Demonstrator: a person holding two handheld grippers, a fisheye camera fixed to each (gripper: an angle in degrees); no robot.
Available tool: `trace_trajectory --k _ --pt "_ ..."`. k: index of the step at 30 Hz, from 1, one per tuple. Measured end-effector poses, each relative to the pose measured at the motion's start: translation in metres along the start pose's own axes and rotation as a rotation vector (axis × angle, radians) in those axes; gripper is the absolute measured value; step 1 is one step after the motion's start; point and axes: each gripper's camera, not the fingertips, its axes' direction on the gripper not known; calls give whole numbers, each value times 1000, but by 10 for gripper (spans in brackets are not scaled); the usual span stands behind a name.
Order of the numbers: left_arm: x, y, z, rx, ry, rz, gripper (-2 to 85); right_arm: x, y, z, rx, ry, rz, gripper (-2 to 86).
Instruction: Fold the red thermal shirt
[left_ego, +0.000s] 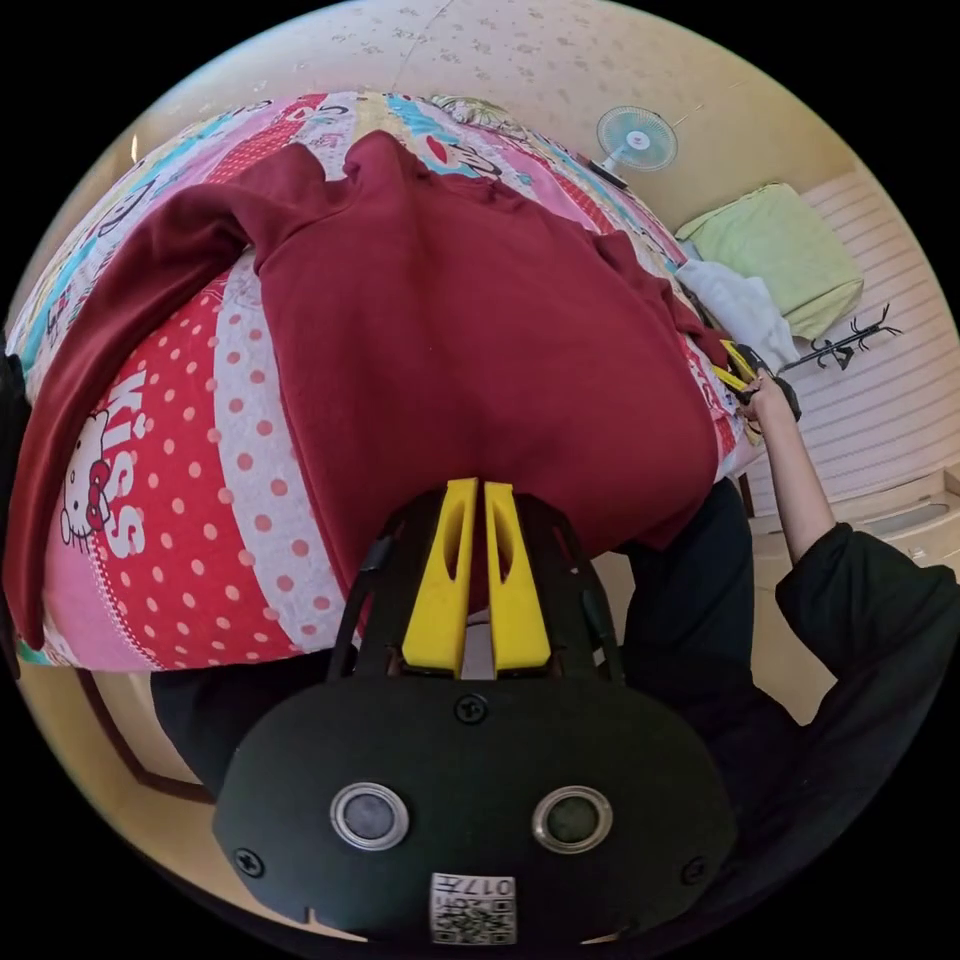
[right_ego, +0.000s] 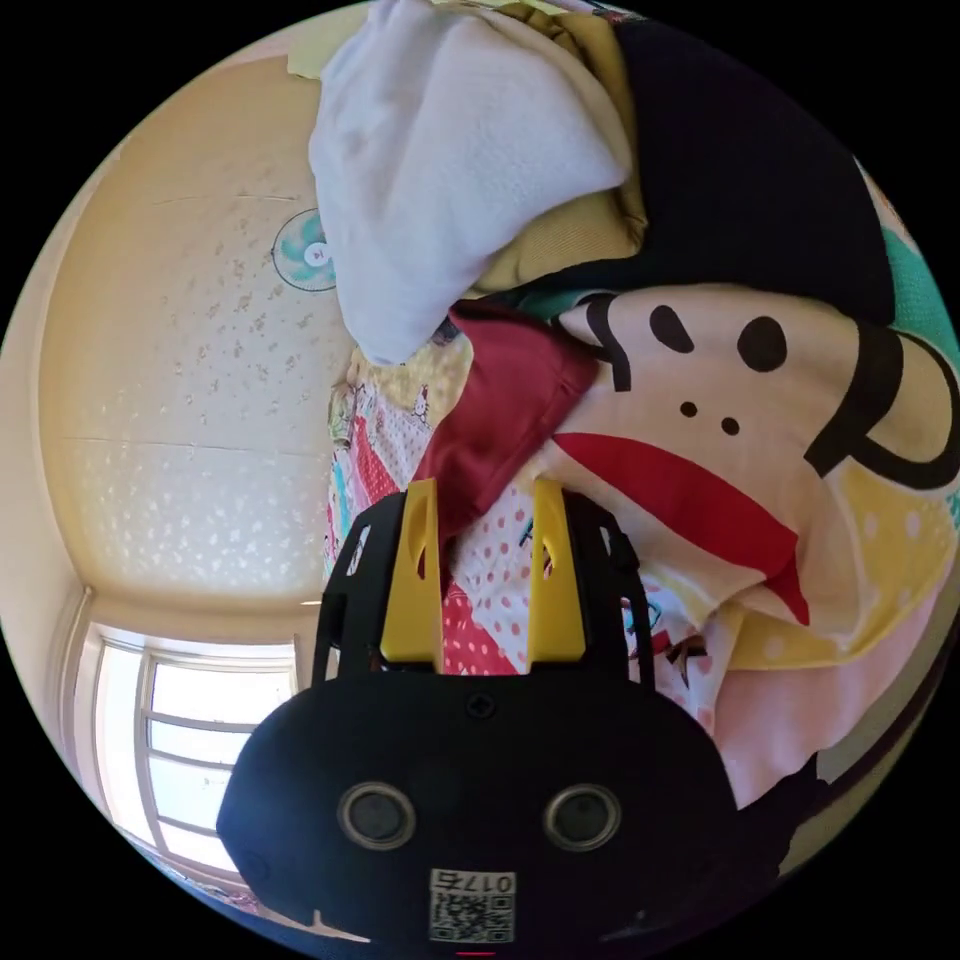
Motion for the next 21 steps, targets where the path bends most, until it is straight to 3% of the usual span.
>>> trace_trajectory --k 8,15,21 --pt "3 4 2 26 -18 -42 -5 -11 -3 8 36 -120 -49 48" --pt "-11 10 0 38 31 -52 -7 -224 102 -67 307 -178 -680 34" --pt "-30 18 -3 45 104 -95 -7 -333 247 29 -54 -477 -977 34"
